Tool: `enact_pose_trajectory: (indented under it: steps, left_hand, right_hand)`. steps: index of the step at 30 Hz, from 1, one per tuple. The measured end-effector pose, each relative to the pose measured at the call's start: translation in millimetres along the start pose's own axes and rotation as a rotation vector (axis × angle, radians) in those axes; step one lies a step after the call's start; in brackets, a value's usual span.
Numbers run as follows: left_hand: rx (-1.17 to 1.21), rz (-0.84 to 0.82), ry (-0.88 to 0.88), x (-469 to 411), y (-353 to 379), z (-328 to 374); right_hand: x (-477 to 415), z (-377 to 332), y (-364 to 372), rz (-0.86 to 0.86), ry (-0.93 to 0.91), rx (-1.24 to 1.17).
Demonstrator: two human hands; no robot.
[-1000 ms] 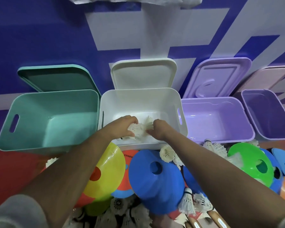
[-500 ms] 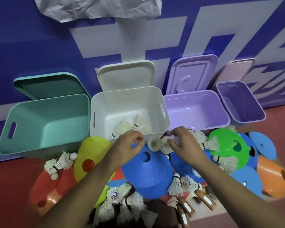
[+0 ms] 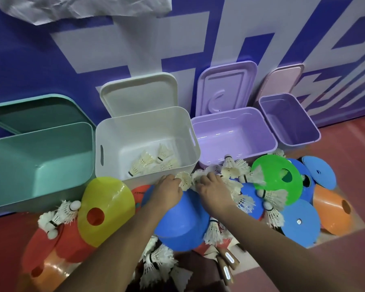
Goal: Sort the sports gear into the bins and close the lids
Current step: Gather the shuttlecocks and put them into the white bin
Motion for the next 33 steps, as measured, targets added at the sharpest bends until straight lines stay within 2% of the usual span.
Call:
enact_pose_trajectory:
  steps: [4,7,11,13,16,19,24,27,30,33]
  left_hand:
    - [0.057,0.038,0.011,-3,-4,3]
    - [0.140,0.123,0.095,10,-15,6]
    - [0.264,0.199,0.192,38,-34,2]
    - [0.314,0.268,0.246,53,-43,2]
    - [0.494,0.236,0.177,66,-47,5]
    - [0.606,0.177,0.086,71,-39,8]
    - [1.022,0.115,0.021,81,-35,31]
    - [0.964,0.162,0.039,85,-38,37]
    - [0.902,0.129,0.028,91,-30,40]
    - [1.031,0.174,-0.035,95,-21,28]
  right_hand:
    - [-2,4,2,-0.007,-0.025,0.023]
    - [-1,13,-7,0.102,0.015,-0.064]
    - [10,31,-27,0.313,0.110,-0.341]
    - [20,46,-41,0.358,0.190,-0.525]
    - [36,68,-65,0.406,0.325,-0.828]
    - [40,74,-79,0.362,0.362,-1.072]
    - [40,56,-94,0.255,0.143,-1.045]
    - [40,42,-89,0.166,0.031,-0.993]
    - [45,24,-79,0.081,-0.066,-0.972]
    - [51,25,-78,0.102,-0.006,-1.151]
Point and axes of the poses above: each hand's wrist, its own x-axis away from the middle knuckle, its own y-axis out of the palm, z = x × y, the point moved 6 cm from there along -x, towards the middle knuckle, and after that the axes turned 11 degrees about x, right-handed, at the moved point
